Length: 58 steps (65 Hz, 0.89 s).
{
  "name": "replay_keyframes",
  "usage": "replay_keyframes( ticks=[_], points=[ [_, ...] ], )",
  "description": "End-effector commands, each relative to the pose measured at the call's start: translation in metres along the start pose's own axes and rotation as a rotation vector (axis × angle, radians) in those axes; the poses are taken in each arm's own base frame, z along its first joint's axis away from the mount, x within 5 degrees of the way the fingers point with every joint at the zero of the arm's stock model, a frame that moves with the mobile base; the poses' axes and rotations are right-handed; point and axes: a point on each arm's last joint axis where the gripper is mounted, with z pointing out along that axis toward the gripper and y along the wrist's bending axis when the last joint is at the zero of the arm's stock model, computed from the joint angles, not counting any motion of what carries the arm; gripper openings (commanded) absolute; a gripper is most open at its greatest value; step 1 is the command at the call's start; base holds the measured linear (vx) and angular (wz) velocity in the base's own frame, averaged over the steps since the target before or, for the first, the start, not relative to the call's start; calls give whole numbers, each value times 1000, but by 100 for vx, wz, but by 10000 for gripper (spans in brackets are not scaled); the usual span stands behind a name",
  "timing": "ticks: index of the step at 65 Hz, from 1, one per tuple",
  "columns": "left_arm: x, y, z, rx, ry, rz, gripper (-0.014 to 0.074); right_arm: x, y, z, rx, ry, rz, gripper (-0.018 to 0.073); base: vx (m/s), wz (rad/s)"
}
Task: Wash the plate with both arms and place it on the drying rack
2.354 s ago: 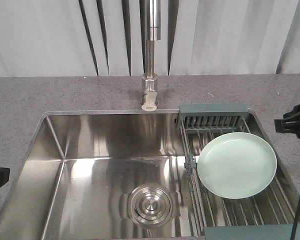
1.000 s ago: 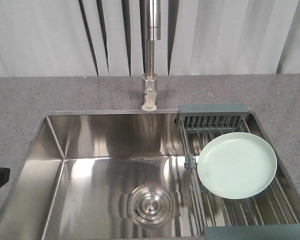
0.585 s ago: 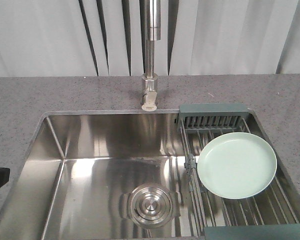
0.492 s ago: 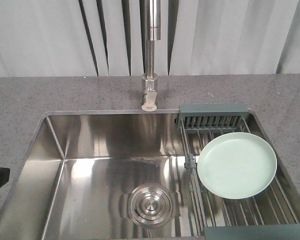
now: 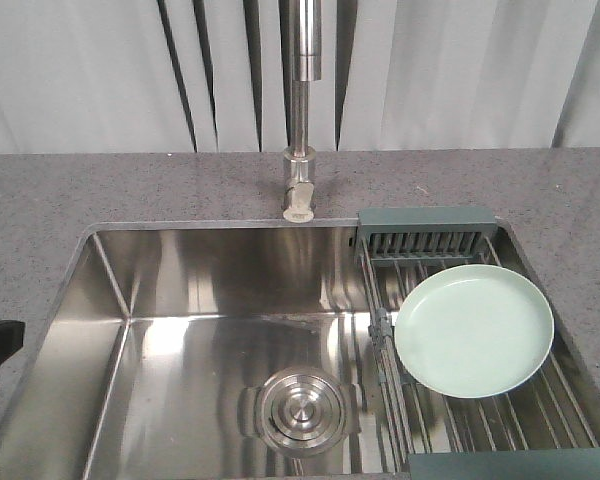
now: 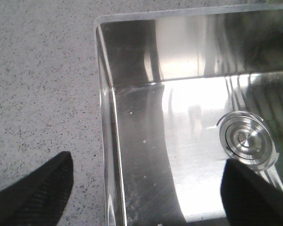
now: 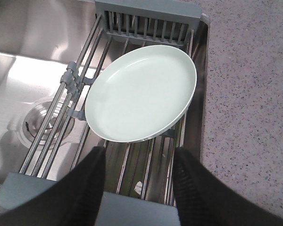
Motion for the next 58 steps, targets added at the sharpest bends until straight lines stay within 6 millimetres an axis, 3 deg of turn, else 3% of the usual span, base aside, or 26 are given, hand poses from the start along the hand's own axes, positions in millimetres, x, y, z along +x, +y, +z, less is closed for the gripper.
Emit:
replay_keyframes(
  ticks=[1,10,34,48,58],
  points=[
    [-16,-4,-5,33,-122,-7,585,-12,-1,-5,10,-86,-15,329,0,0],
    [-21,-5,-2,32,-119,6,585,-12,-1,-5,10,-86,-15,329,0,0],
    [-59,-10,-2,24,-117,56,585,-12,-1,-5,10,-84,-15,329,0,0],
    [-84,-16,16,20,-91,89,560,-12,-1,-5,10,-84,-15,329,0,0],
    [-94,-20,39,13,-36,103,451,-12,-1,-5,10,-85,-15,329,0,0]
  ],
)
